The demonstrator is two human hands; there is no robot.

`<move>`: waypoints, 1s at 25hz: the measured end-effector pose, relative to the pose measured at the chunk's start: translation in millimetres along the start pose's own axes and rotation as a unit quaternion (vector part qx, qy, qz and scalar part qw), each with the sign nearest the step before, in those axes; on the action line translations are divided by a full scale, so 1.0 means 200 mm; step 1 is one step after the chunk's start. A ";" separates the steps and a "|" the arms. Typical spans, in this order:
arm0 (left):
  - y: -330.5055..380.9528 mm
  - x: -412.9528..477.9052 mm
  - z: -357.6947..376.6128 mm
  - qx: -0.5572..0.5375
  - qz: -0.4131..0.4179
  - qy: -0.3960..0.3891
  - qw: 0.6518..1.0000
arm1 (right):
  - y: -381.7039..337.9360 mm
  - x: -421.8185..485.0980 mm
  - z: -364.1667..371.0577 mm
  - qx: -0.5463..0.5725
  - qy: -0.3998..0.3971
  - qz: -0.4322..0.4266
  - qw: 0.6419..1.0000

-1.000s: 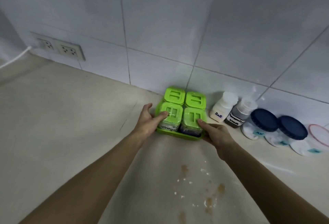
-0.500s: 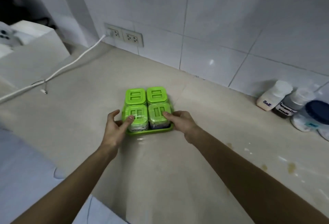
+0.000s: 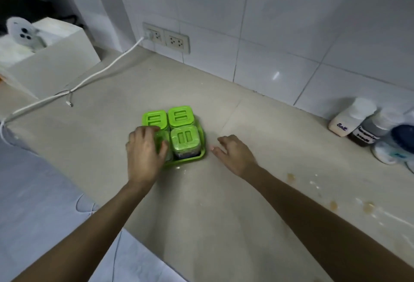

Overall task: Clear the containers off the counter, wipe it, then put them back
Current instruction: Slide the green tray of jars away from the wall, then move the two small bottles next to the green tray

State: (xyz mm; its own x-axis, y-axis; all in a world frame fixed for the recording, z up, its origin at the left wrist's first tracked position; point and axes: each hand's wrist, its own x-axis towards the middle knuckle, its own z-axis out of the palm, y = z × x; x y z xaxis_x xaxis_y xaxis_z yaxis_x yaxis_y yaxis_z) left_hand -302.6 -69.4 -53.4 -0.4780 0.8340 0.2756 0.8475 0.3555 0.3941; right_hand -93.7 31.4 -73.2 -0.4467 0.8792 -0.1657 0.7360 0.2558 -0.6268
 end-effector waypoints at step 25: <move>2.26 0.24 0.93 0.001 0.429 -0.217 0.877 | 1.37 -0.19 -1.42 -0.210 0.177 0.084 0.958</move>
State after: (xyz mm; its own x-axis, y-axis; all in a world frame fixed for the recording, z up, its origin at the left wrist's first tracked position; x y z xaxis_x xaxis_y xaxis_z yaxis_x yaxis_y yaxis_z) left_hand 99.9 209.3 -26.1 0.4687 0.8764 0.1104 0.8525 -0.4815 0.2033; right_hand 269.8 181.3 -22.5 -0.1580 0.9844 0.0778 0.9553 0.1723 -0.2403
